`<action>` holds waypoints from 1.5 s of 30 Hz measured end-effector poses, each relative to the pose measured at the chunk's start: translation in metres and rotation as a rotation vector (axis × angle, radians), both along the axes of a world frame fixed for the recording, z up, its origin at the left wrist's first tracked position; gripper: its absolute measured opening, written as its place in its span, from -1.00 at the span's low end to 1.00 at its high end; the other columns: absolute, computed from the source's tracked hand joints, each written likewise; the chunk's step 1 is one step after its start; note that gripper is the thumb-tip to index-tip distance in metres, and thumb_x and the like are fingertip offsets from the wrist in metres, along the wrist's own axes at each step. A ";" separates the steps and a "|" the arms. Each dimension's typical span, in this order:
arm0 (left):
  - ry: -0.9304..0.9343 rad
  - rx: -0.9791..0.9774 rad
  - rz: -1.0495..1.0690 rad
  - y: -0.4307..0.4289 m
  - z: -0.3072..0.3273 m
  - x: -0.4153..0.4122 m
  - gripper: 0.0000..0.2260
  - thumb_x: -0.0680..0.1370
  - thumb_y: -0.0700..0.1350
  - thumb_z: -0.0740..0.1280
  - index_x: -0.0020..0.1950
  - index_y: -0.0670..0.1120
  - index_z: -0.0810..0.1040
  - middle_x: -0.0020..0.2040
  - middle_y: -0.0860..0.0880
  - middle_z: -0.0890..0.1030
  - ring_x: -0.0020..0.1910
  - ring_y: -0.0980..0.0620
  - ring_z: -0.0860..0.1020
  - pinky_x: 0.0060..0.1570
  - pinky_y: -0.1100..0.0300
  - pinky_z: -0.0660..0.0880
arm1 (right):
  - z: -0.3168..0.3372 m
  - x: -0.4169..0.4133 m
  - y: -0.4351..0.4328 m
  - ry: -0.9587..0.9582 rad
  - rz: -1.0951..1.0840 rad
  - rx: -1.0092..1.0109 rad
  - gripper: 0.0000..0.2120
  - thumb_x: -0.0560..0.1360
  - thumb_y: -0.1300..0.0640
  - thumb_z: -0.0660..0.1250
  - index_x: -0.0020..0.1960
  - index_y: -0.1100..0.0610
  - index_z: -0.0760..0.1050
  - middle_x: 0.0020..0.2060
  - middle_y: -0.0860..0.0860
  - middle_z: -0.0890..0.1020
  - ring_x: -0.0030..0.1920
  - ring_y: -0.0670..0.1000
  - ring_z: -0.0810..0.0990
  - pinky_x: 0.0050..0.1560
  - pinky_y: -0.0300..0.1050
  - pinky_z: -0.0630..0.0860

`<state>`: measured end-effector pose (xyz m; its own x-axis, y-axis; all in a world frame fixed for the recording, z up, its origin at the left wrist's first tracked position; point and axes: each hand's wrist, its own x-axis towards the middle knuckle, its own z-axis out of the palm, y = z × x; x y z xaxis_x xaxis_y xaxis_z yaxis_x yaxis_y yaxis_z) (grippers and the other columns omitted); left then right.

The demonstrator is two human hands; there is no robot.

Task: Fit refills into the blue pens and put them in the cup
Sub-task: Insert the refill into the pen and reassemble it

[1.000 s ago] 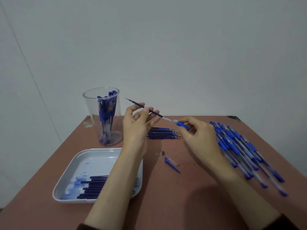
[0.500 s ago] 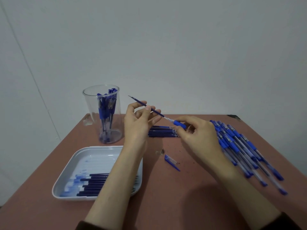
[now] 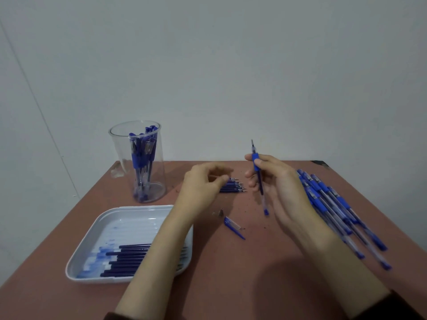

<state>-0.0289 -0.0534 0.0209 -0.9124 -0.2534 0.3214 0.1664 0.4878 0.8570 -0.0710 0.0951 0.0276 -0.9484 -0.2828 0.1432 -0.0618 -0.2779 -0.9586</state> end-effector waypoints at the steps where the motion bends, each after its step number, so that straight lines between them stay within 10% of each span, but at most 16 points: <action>1: -0.059 -0.145 -0.019 -0.001 0.000 0.001 -0.75 0.52 -0.31 0.29 0.05 -0.02 0.65 -0.09 0.08 0.64 -0.15 0.20 0.55 -0.08 0.41 0.47 | 0.001 0.000 0.001 -0.010 0.013 -0.020 -0.80 0.57 0.26 0.20 0.06 0.23 0.59 -0.35 0.08 0.57 -0.40 -0.05 0.48 -0.30 -0.17 0.40; 7: -0.375 -0.514 -0.172 -0.004 -0.001 0.009 -0.59 0.41 -0.32 0.19 0.07 0.05 0.66 -0.02 0.06 0.66 -0.08 0.16 0.58 -0.05 0.31 0.51 | 0.001 0.000 0.002 -0.028 0.010 -0.035 -0.80 0.57 0.25 0.18 0.02 0.19 0.59 -0.39 0.03 0.58 -0.42 -0.06 0.48 -0.31 -0.18 0.41; 13: -0.309 -0.576 -0.172 -0.008 -0.007 0.005 -0.82 0.47 -0.24 0.38 0.01 -0.05 0.68 -0.06 0.06 0.68 -0.09 0.17 0.59 -0.04 0.43 0.46 | 0.001 0.001 0.001 -0.033 0.028 -0.008 -0.80 0.57 0.26 0.19 0.03 0.20 0.59 -0.38 0.04 0.57 -0.42 -0.05 0.47 -0.31 -0.16 0.40; 16: -0.117 -0.378 -0.029 -0.006 -0.004 0.002 -0.90 0.47 -0.20 0.43 -0.05 -0.06 0.69 -0.20 0.07 0.63 -0.22 0.19 0.55 -0.22 0.55 0.39 | 0.002 0.001 0.000 -0.039 0.011 0.013 -0.81 0.56 0.27 0.21 0.01 0.20 0.60 -0.38 0.05 0.56 -0.42 -0.04 0.45 -0.35 -0.19 0.38; 22: 0.122 0.699 -0.041 -0.005 0.003 0.003 -0.92 0.49 -0.26 0.39 -0.09 -0.11 0.65 -0.20 -0.03 0.66 -0.17 0.08 0.63 -0.14 0.30 0.55 | -0.008 -0.002 -0.002 0.382 -0.189 0.467 -0.80 0.49 0.24 0.35 -0.13 -0.06 0.60 -0.35 -0.04 0.62 -0.29 -0.05 0.58 -0.21 -0.17 0.51; 29: 0.121 0.754 -0.085 -0.003 0.001 0.003 -0.91 0.48 -0.26 0.38 -0.09 -0.12 0.65 -0.20 -0.03 0.68 -0.14 0.04 0.64 -0.11 0.28 0.55 | -0.015 -0.002 -0.003 0.571 -0.249 0.643 -0.84 0.48 0.16 0.37 0.00 -0.04 0.65 -0.31 -0.23 0.62 -0.26 -0.25 0.54 -0.28 -0.45 0.38; 38: 0.083 0.598 -0.091 0.001 0.000 0.003 -0.88 0.46 -0.25 0.41 -0.03 -0.09 0.65 -0.22 -0.02 0.69 -0.17 0.08 0.66 -0.01 0.22 0.58 | -0.015 0.003 -0.004 0.687 -0.295 0.714 -0.78 0.48 0.16 0.36 0.09 0.00 0.65 -0.09 -0.17 0.68 -0.04 -0.15 0.60 0.03 -0.07 0.56; 45: 0.145 0.669 -0.130 -0.002 0.002 0.002 -0.79 0.46 -0.26 0.41 0.06 -0.07 0.59 -0.19 -0.07 0.69 -0.12 0.05 0.65 -0.02 0.25 0.57 | -0.007 0.006 -0.005 0.402 -0.093 0.493 -0.93 0.53 0.19 0.34 -0.09 0.04 0.56 -0.37 -0.01 0.67 -0.42 -0.13 0.52 -0.29 -0.10 0.53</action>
